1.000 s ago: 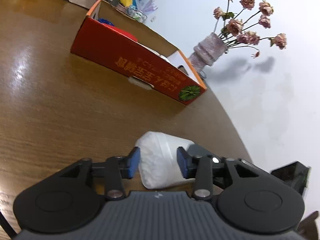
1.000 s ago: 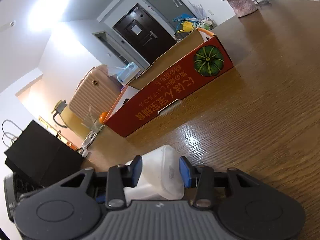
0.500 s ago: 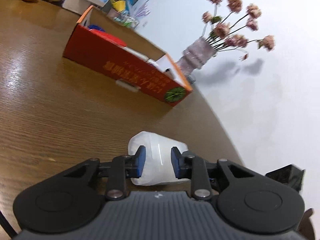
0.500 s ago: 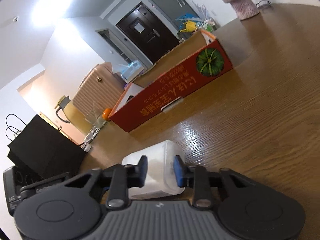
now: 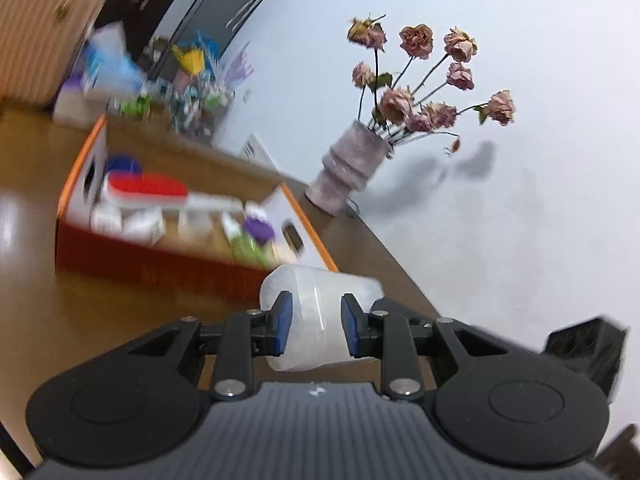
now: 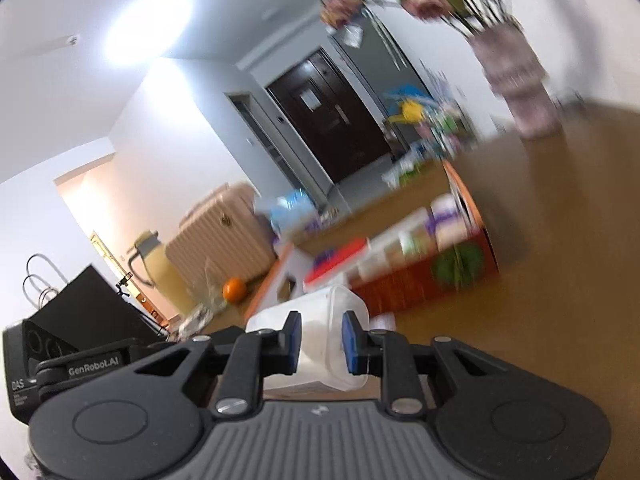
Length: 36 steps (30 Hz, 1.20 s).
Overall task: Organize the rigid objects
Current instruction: 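Lift the white container with the left tool and carry it over the box, then lower the container into the box and open the left tool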
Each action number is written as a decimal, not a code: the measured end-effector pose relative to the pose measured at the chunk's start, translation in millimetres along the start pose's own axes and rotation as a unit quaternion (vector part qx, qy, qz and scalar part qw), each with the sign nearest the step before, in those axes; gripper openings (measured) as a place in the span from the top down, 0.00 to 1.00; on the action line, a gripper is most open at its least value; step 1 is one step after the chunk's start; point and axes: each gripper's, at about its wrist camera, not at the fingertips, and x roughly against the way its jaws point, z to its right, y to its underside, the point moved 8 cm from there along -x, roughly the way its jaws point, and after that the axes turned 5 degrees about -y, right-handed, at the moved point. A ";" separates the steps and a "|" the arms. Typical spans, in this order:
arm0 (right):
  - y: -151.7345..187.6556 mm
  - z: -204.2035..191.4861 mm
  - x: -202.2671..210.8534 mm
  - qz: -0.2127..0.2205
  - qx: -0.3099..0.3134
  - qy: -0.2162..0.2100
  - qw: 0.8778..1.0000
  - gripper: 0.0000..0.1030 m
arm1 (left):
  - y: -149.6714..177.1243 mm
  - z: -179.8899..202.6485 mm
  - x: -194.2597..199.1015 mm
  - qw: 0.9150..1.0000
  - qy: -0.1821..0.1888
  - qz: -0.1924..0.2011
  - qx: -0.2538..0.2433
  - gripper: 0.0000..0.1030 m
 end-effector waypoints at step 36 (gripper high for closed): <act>-53.6 72.3 -177.6 -0.114 0.075 0.124 0.983 0.70 | -60.9 -115.3 -122.8 0.979 -0.194 -0.047 0.032 0.63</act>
